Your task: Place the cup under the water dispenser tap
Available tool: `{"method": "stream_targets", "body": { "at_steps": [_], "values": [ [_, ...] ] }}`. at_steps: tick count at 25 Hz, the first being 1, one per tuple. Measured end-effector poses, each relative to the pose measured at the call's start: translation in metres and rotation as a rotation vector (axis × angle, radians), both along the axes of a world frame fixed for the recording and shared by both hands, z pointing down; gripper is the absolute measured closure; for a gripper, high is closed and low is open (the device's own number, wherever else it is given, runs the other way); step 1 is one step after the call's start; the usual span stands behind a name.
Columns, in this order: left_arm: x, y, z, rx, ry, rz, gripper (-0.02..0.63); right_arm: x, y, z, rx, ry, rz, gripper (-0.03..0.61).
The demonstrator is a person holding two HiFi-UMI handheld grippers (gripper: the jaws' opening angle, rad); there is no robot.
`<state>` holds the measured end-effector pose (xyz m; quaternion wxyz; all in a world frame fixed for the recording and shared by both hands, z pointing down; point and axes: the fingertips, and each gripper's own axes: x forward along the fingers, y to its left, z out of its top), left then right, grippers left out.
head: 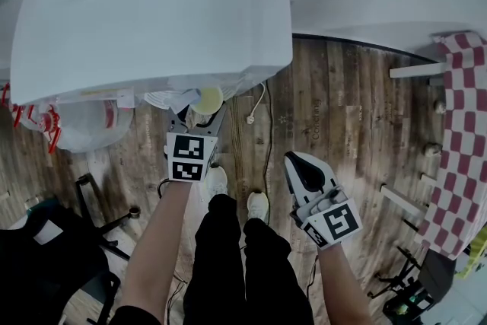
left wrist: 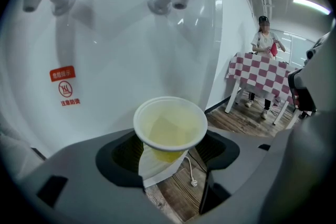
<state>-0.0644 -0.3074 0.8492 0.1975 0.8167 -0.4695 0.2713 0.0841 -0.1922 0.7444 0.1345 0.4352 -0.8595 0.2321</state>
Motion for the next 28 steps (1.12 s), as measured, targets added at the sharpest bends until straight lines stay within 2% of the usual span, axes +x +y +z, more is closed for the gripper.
{"method": "stream_targets", "body": {
  "at_steps": [7,17,28],
  "values": [
    [0.0,-0.002,0.001,0.011,-0.02,0.009,0.299,0.0,0.004,0.003,-0.008,0.001,-0.003,0.557],
    [-0.004,0.008,0.002,0.0,-0.035,-0.002,0.264,0.0,0.01,0.0,-0.01,0.002,-0.014,0.557],
    [-0.02,0.04,-0.025,-0.018,-0.046,-0.053,0.262,-0.004,0.018,-0.036,0.024,-0.002,-0.038,0.557]
  ]
}}
